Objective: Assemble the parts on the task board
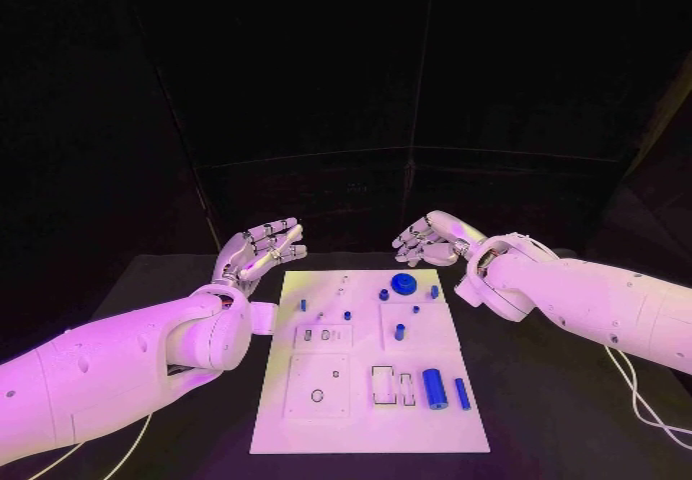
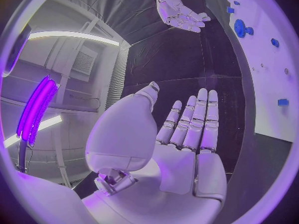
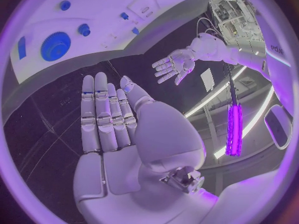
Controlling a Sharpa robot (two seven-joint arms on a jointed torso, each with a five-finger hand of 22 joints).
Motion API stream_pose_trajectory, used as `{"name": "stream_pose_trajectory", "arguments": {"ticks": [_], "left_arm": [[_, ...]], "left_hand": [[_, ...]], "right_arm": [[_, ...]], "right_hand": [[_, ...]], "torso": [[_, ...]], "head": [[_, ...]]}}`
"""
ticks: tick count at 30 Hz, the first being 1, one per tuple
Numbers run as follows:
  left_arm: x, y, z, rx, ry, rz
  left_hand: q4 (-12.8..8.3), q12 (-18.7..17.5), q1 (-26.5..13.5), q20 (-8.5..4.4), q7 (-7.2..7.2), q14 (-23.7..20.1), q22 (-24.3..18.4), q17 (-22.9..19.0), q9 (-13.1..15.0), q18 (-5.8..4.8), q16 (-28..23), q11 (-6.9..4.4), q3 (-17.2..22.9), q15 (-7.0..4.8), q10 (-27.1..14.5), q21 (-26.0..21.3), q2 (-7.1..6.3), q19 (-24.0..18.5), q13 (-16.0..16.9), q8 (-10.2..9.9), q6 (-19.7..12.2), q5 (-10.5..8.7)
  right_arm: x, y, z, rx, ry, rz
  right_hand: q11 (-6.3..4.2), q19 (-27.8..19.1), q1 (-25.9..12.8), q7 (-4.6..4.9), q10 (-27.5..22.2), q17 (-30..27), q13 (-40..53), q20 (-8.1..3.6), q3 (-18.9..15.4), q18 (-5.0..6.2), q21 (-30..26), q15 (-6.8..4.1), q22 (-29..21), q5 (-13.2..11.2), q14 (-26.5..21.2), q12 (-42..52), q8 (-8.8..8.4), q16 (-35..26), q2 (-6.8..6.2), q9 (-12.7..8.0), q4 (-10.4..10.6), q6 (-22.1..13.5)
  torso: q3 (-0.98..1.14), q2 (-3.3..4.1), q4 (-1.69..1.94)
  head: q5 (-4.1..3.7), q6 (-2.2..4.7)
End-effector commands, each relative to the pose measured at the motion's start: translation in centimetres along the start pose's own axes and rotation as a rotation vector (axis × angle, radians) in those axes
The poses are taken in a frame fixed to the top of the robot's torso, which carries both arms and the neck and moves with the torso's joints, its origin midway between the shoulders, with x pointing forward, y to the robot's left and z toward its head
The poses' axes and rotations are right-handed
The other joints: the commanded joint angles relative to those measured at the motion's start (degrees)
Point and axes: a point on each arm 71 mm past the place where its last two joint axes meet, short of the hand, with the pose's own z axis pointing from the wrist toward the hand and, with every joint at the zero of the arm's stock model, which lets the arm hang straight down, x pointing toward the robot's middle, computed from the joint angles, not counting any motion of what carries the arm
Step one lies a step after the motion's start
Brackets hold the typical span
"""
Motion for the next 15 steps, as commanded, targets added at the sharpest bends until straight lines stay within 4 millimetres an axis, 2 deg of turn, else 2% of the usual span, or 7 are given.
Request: {"name": "stream_pose_trajectory", "arguments": {"ticks": [1, 4, 5, 9, 10, 15], "left_arm": [[0.2, -0.5, -0.3, 0.007, 0.019, -0.004], [0.3, -0.7, -0.6, 0.008, 0.031, -0.009], [0.4, -0.8, -0.7, 0.008, 0.035, -0.011], [0.8, -1.0, -1.2, 0.008, 0.055, -0.022], [0.9, -1.1, -1.4, 0.007, 0.061, -0.025], [1.3, -1.3, -1.7, 0.006, 0.080, -0.036]], "left_hand": [[-0.62, 0.56, 0.87, -0.25, 4.14, 2.75, 0.45, 0.29, 0.22, 1.56, 0.85, -0.76, -0.33, -0.82, 2.77, 1.32, 0.18, 2.84, -0.07, 0.70, 3.44, 0.20], [-1.04, 0.36, 1.07, -0.59, 3.99, 4.39, 0.64, 0.37, 0.13, 1.64, 1.00, -1.08, -0.73, -1.26, 3.96, 2.04, 0.49, 4.70, -0.42, 0.81, 5.39, 0.17], [-1.14, 0.27, 1.12, -0.65, 3.99, 4.60, 0.63, 0.36, 0.11, 1.63, 0.94, -1.13, -0.82, -1.32, 4.17, 2.10, 0.57, 4.95, -0.49, 0.82, 5.82, 0.17], [-1.33, 0.08, 1.21, -0.75, 4.01, 4.90, 0.59, 0.32, 0.04, 1.60, 0.78, -1.19, -0.99, -1.39, 4.48, 2.15, 0.69, 5.30, -0.59, 0.80, 6.51, 0.17], [-1.34, 0.06, 1.21, -0.76, 4.01, 4.92, 0.59, 0.32, 0.04, 1.60, 0.77, -1.19, -1.01, -1.40, 4.51, 2.15, 0.70, 5.33, -0.59, 0.80, 6.57, 0.17], [-1.41, -0.05, 1.23, -0.79, 4.05, 5.04, 0.57, 0.30, 0.00, 1.59, 0.69, -1.20, -1.08, -1.42, 4.61, 2.17, 0.76, 5.48, -0.63, 0.77, 6.81, 0.17]], "right_arm": [[0.6, 0.6, 0.2, -0.002, 0.085, -0.247], [1.0, 1.1, 0.3, -0.004, 0.118, -0.340], [1.1, 1.2, 0.3, -0.005, 0.125, -0.363], [1.6, 1.8, 0.5, -0.010, 0.154, -0.453], [1.8, 2.0, 0.5, -0.012, 0.163, -0.476], [2.3, 2.3, 0.7, -0.009, 0.191, -0.530]], "right_hand": [[-1.78, 5.44, -0.98, -1.02, 4.43, 5.45, 0.12, -3.42, 0.07, 1.01, 10.24, -2.77, 5.90, 0.84, 10.32, -1.68, -1.34, 7.40, -2.01, 0.03, -0.22, 2.93], [-1.95, 6.48, -1.99, -1.28, 4.51, 7.76, 0.12, -3.87, -0.16, 1.03, 13.00, -3.03, 7.53, 0.70, 12.80, -2.41, -1.70, 10.78, -2.52, 0.04, 0.03, 3.17], [-2.32, 7.05, -2.29, -1.38, 4.51, 9.53, 0.17, -4.07, -0.10, 1.02, 14.75, -3.17, 8.58, 0.67, 12.78, -2.86, -1.92, 13.43, -2.68, 0.05, -0.01, 3.30], [-2.12, 7.33, -3.49, -1.34, 3.12, 14.62, 0.26, -4.11, -0.32, 0.96, 18.81, -3.08, 11.12, 0.48, 12.43, -3.40, -2.35, 21.37, -3.51, 0.04, 0.10, 3.10], [-1.94, 7.38, -3.79, -1.42, 2.61, 19.81, 0.29, -4.08, -0.38, 0.99, 20.25, -3.00, 12.02, 0.46, 12.82, -3.40, -2.34, 26.80, -3.59, 0.05, 0.25, 2.93], [-1.54, 6.57, -4.16, -1.35, 0.72, 35.31, 0.51, -3.73, -0.83, 1.10, 25.25, -2.72, 15.26, 0.38, 12.67, -3.22, -2.33, 42.09, -4.00, 0.06, 0.65, 1.93]], "torso": [[-0.13, 1.80, 0.40], [-0.15, 2.47, 0.55], [-0.18, 2.72, 0.61], [-0.18, 3.41, 0.69], [-0.20, 3.60, 0.69], [-0.26, 4.13, 0.83]], "head": [[-0.29, 0.12], [-0.43, 0.12], [-0.49, 0.18], [-0.80, 0.15], [-0.89, 0.12], [-1.13, 0.25]]}}
